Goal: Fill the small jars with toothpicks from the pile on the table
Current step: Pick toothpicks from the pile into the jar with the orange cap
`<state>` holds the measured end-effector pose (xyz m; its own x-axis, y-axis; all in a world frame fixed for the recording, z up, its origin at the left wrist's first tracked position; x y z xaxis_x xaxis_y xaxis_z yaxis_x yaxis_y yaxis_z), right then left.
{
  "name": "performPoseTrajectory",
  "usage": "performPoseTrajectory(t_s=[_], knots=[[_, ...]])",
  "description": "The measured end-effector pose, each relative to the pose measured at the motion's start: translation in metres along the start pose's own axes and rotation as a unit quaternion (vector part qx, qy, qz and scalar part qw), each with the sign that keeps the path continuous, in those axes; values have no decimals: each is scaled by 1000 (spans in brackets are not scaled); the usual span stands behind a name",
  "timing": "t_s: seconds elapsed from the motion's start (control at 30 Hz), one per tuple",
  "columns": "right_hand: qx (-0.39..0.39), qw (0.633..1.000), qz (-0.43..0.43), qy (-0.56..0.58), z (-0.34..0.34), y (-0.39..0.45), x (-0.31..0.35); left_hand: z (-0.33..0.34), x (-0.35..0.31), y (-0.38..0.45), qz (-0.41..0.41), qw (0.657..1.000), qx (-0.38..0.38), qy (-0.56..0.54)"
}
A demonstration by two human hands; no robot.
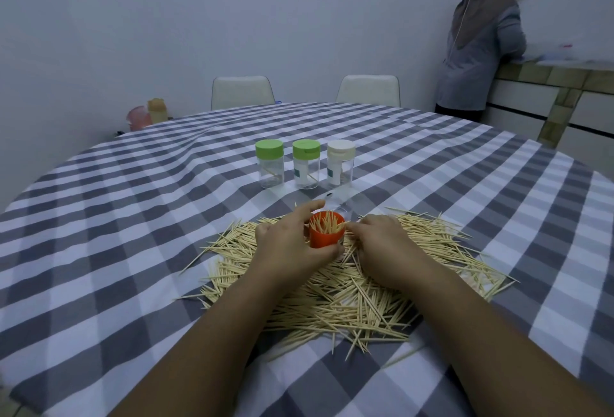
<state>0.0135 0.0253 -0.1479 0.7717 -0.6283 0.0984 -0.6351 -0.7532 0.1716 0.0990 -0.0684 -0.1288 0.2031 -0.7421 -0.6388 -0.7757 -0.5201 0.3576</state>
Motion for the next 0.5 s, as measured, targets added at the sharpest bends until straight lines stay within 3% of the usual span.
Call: performPoseTrajectory(t_s=[0.5], knots=[[-49,995,9,-85,-2,3,-2,-2,0,0,-6,1000,-9,-7]])
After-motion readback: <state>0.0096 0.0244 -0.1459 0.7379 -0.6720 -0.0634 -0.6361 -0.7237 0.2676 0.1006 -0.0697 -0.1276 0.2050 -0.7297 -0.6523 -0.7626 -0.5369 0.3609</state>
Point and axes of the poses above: each hand's wrist, its own y-axis towards the middle knuckle, its own z-axis out of the palm, x = y × z, the point moved 10 cm from there along y, towards the middle knuckle, and after that the axes turned 5 degrees about -x, right-handed, at the moved point
